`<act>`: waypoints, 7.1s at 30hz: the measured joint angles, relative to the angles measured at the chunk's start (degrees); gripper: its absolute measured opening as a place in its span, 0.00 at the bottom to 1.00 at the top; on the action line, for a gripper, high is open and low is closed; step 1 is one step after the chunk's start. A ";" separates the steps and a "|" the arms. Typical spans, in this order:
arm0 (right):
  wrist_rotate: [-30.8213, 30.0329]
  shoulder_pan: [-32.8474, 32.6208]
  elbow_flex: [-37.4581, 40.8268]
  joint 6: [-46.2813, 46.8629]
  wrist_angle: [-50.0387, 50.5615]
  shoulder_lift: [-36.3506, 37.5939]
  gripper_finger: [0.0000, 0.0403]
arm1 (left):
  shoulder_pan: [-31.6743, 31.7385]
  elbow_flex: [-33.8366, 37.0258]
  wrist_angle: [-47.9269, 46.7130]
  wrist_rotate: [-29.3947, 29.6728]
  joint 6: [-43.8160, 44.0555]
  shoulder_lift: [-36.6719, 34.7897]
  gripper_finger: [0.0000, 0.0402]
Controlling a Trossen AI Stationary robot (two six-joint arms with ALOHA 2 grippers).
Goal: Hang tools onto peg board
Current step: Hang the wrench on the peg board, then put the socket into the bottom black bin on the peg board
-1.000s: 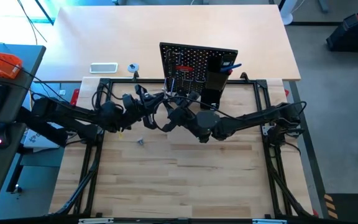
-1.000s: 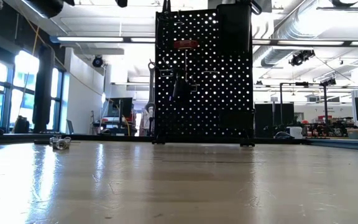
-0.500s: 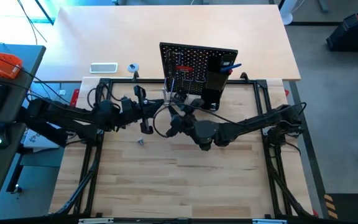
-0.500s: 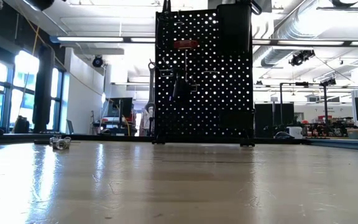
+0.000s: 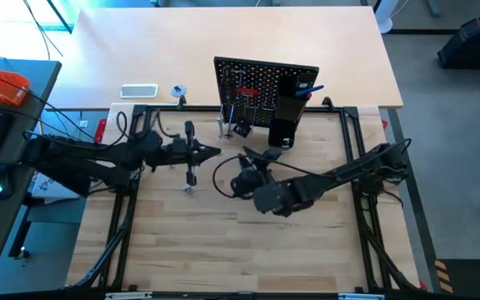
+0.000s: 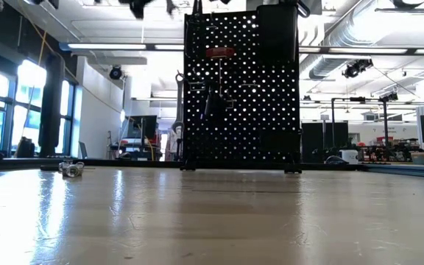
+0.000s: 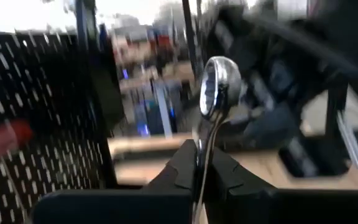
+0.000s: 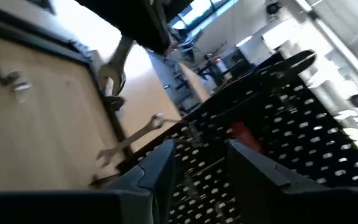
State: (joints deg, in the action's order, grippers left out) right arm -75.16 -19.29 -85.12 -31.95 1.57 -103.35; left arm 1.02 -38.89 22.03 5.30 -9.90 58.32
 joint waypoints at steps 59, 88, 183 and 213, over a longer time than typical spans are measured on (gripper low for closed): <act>28.47 6.76 25.91 49.97 24.42 13.90 0.34 | 23.38 -8.04 -8.77 -22.65 11.25 26.59 0.00; 28.79 6.78 27.93 47.98 21.81 14.53 0.34 | 24.47 -8.06 -7.76 -20.09 18.73 26.54 0.00; 45.86 1.14 27.87 43.46 0.49 1.48 0.34 | -32.04 20.15 -42.17 25.38 64.95 3.04 0.41; 45.93 1.38 27.87 42.80 -1.80 1.18 0.34 | -34.86 20.09 -37.94 35.42 66.34 18.74 0.23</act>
State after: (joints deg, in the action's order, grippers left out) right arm -29.23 -17.91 -57.25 10.85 -0.23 -102.17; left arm -33.84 -18.81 -15.91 40.72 56.45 77.06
